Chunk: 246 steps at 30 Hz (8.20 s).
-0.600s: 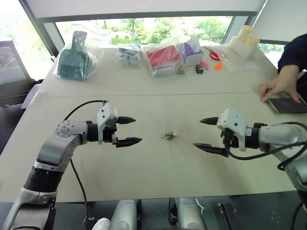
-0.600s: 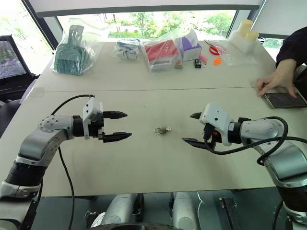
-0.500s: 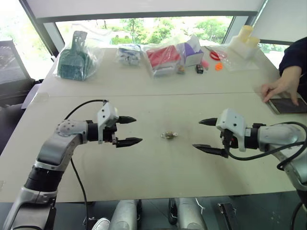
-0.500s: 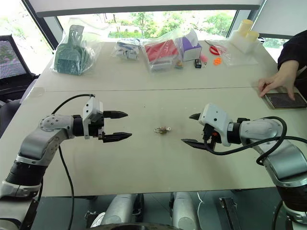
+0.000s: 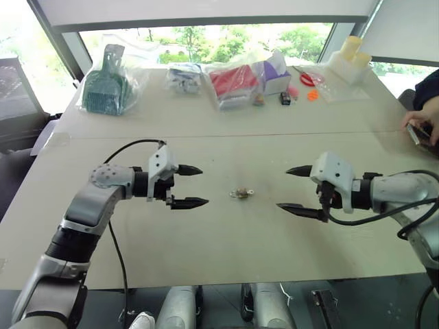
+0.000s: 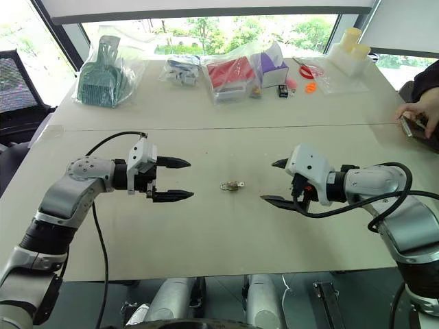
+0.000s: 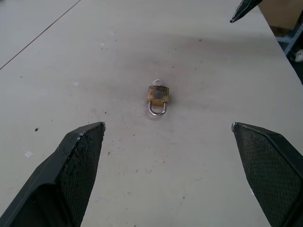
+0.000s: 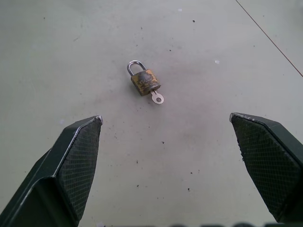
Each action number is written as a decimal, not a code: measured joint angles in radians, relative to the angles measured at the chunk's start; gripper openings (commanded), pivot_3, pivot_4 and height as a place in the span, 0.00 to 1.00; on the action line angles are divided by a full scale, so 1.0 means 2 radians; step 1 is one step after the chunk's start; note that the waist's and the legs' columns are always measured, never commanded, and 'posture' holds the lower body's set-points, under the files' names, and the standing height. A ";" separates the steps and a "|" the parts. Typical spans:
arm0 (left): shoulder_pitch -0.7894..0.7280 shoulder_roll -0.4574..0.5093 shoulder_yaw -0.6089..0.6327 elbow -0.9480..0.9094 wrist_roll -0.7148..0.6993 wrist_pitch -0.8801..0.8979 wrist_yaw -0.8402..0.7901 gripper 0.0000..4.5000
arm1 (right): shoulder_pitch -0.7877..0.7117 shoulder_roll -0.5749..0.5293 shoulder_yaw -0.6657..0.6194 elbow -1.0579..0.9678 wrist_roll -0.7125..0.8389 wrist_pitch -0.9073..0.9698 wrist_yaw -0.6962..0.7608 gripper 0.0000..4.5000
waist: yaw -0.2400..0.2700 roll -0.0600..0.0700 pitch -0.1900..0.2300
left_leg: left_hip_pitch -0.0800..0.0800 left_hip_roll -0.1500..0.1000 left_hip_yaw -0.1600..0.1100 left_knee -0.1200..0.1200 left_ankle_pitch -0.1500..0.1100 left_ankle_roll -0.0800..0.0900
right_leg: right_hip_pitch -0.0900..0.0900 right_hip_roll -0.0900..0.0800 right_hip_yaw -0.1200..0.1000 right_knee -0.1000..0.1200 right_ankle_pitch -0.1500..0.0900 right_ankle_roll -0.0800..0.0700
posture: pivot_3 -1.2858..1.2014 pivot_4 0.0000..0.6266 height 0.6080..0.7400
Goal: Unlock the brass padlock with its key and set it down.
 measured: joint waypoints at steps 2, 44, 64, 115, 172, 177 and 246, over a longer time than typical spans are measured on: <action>-0.029 -0.010 -0.007 0.025 0.004 -0.003 -0.008 1.00 | -0.003 0.000 0.004 0.000 -0.002 -0.001 0.000 1.00 | 0.001 0.000 0.000 | 0.000 -0.001 0.000 0.000 0.000 0.000 | 0.000 0.000 0.000 0.000 0.000 0.000 | 0.52 0.24 1.00; -0.117 -0.200 -0.108 0.282 0.182 -0.195 0.053 0.87 | 0.022 0.013 0.019 -0.031 -0.015 -0.002 -0.067 1.00 | 0.012 -0.001 0.000 | 0.000 -0.002 -0.001 0.001 0.000 0.000 | 0.001 0.000 0.000 0.000 0.001 0.002 | 0.52 0.24 1.00; -0.165 -0.173 -0.087 0.258 0.167 -0.171 0.017 0.16 | -0.014 0.045 0.082 0.004 -0.128 -0.126 -0.102 1.00 | 0.011 -0.001 0.000 | 0.000 -0.002 0.000 0.001 0.000 0.000 | 0.000 0.000 0.000 0.001 0.001 0.002 | 0.52 0.24 1.00; -0.220 -0.160 -0.066 0.314 0.179 -0.315 -0.041 0.16 | -0.103 0.133 0.154 0.105 -0.354 -0.290 -0.083 0.01 | 0.010 -0.001 0.000 | 0.000 -0.002 0.002 0.001 0.000 0.000 | 0.000 0.000 0.000 0.001 0.001 0.002 | 0.52 0.24 1.00; -0.236 -0.131 -0.033 0.259 0.086 -0.099 -0.181 1.00 | -0.164 0.115 0.176 0.294 -0.485 -0.713 -0.291 0.00 | -0.003 -0.001 0.000 | 0.000 -0.002 0.002 0.001 0.000 0.000 | 0.000 0.000 0.000 0.001 0.001 0.002 | 0.52 0.24 1.00; -0.236 -0.131 -0.031 0.255 0.080 -0.095 -0.173 1.00 | -0.164 0.115 0.176 0.294 -0.485 -0.712 -0.289 0.00 | -0.003 -0.001 0.000 | 0.000 -0.002 0.002 0.001 0.000 0.000 | 0.000 0.000 0.000 0.001 0.001 0.002 | 0.52 0.24 1.00; -0.034 -0.033 0.026 0.051 0.059 -0.007 0.004 0.00 | -0.115 0.066 0.186 0.324 -0.325 -0.586 -0.103 0.99 | -0.002 0.000 0.000 | 0.006 -0.001 0.000 0.000 0.000 0.000 | 0.006 0.000 0.000 0.001 0.001 0.002 | 0.52 0.24 1.00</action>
